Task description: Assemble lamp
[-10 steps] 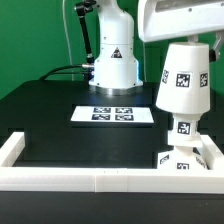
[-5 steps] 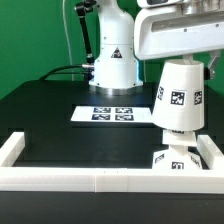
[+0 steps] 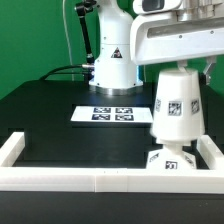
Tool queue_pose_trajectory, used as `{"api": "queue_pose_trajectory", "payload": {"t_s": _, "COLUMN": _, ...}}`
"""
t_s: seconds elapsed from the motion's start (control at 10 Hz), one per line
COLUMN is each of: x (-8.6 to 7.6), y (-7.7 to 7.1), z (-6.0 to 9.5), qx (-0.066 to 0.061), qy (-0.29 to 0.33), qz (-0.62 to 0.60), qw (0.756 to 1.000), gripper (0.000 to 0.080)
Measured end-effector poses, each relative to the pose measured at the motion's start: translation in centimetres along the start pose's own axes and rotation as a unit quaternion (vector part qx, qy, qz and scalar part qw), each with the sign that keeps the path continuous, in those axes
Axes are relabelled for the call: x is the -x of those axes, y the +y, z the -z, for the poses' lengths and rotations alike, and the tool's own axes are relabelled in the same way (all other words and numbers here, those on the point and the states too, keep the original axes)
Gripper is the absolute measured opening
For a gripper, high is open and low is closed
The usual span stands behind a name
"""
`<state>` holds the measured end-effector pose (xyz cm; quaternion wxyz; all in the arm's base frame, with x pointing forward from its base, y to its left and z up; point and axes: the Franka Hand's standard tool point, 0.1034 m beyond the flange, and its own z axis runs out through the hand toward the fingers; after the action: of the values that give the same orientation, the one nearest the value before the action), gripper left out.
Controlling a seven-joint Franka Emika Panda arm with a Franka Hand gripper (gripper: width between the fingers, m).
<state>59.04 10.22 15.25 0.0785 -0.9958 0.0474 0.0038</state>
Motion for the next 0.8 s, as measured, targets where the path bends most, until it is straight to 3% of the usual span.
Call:
{"api": "queue_pose_trajectory", "payload": {"t_s": 0.1, "x": 0.2, "y": 0.4, "z": 0.4, "qx": 0.000, "qy": 0.001, "qz": 0.002, "qw": 1.000, "gripper": 0.0274}}
{"api": "queue_pose_trajectory", "payload": {"t_s": 0.2, "x": 0.6, "y": 1.0, "z": 0.8, "qx": 0.000, "qy": 0.002, "qz": 0.003, "qw": 1.000, "gripper": 0.0475}}
{"api": "queue_pose_trajectory", "payload": {"t_s": 0.3, "x": 1.1, "y": 1.6, "z": 1.3, "qx": 0.000, "qy": 0.001, "qz": 0.001, "qw": 1.000, "gripper": 0.0607}}
{"api": "queue_pose_trajectory", "payload": {"t_s": 0.4, "x": 1.6, "y": 1.9, "z": 2.0, "qx": 0.000, "qy": 0.002, "qz": -0.002, "qw": 1.000, "gripper": 0.0607}}
{"api": "queue_pose_trajectory", "payload": {"t_s": 0.5, "x": 2.4, "y": 2.0, "z": 3.0, "qx": 0.004, "qy": 0.001, "qz": -0.006, "qw": 1.000, "gripper": 0.0683}}
{"api": "queue_pose_trajectory", "payload": {"t_s": 0.7, "x": 4.0, "y": 1.9, "z": 4.8, "qx": 0.036, "qy": 0.011, "qz": -0.009, "qw": 0.999, "gripper": 0.0695}}
{"api": "queue_pose_trajectory", "payload": {"t_s": 0.8, "x": 4.8, "y": 1.7, "z": 4.8, "qx": 0.043, "qy": 0.025, "qz": -0.006, "qw": 0.999, "gripper": 0.0698}}
